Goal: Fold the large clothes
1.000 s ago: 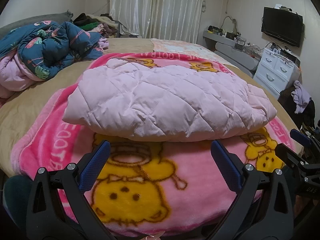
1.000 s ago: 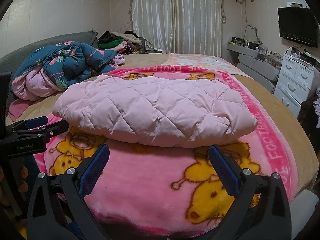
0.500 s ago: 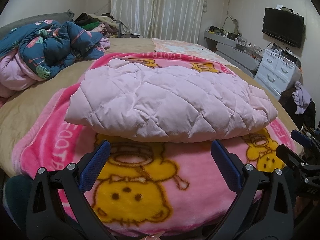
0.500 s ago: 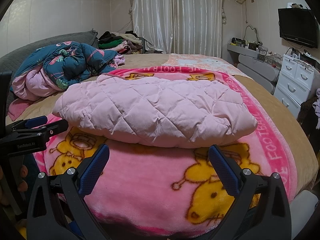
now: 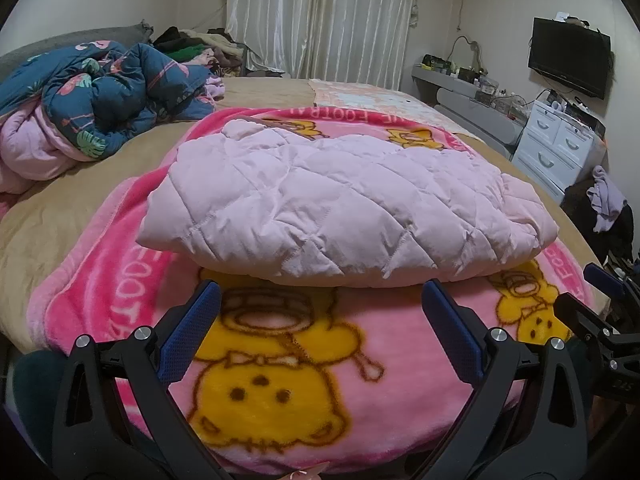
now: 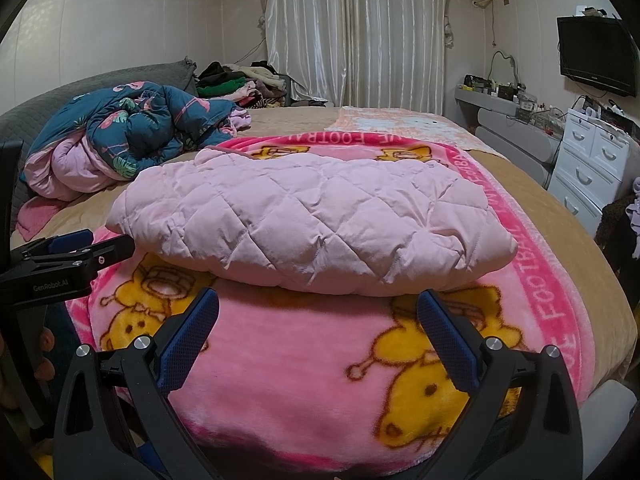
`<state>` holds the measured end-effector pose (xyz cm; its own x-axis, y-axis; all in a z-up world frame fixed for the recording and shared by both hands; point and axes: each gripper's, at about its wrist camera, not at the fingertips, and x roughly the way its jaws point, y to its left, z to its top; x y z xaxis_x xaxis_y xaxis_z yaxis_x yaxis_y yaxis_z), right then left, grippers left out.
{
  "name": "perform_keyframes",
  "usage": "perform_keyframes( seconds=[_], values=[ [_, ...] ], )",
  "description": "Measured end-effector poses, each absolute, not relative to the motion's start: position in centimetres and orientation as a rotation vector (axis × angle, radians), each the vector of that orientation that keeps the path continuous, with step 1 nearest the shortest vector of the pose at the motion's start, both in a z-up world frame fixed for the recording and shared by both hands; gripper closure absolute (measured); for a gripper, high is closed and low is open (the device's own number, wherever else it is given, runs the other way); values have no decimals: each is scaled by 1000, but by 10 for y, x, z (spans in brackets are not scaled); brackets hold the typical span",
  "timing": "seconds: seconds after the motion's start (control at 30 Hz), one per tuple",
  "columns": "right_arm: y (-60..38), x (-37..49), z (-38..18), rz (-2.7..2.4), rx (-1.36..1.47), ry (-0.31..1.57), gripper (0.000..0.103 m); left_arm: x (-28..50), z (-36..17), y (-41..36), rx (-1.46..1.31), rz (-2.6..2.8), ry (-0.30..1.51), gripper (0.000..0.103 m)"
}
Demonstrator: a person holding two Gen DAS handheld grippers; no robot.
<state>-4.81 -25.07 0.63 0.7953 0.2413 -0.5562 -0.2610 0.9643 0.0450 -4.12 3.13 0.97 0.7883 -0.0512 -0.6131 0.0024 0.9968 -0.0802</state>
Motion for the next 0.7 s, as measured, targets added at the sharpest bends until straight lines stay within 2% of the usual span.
perform_keyframes(
  seconds=[0.7],
  values=[
    [-250,-50,7,264,-38,591,4,-39,8,36,-83,-27,677,9]
  ],
)
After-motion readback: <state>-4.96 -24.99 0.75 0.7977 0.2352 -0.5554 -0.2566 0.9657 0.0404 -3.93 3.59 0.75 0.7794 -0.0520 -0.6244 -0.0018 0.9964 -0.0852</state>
